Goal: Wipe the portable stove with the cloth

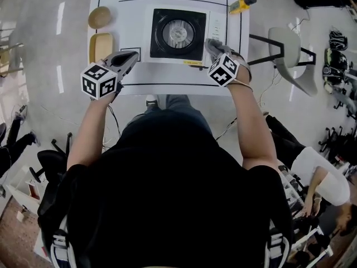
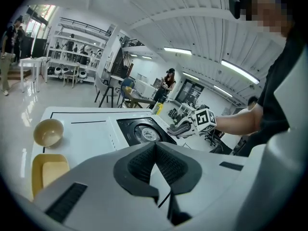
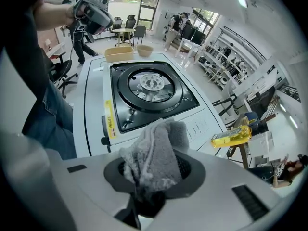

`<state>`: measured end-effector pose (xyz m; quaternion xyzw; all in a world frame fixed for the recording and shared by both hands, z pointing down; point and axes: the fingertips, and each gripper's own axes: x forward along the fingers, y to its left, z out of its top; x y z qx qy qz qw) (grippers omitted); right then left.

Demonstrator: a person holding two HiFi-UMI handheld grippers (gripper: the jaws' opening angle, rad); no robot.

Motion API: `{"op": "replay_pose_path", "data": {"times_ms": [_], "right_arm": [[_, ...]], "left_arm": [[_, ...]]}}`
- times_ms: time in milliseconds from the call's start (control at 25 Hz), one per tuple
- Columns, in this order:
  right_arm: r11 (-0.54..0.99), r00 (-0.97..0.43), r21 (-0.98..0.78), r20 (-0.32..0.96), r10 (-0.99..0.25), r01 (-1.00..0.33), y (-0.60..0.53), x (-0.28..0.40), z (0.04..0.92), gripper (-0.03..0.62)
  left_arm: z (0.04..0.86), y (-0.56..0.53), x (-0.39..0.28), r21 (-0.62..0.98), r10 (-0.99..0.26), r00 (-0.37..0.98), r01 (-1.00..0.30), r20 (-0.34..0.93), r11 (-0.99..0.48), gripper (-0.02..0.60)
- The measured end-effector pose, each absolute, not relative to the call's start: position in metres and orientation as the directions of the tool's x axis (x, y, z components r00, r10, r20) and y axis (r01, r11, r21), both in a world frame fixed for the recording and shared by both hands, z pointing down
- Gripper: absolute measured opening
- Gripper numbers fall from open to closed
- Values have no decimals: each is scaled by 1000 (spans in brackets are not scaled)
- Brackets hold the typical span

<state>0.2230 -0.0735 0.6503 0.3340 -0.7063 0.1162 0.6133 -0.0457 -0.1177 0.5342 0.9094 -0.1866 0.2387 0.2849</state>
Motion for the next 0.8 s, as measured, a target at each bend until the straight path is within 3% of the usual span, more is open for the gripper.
{"op": "replay_pose_path", "data": {"times_ms": [800], "right_arm": [[690,-44,144,968,-247,-709,-22,202,638,114]], "left_arm": [[515,-100,-67,418,-183,819,-454,544,-787,21]]}}
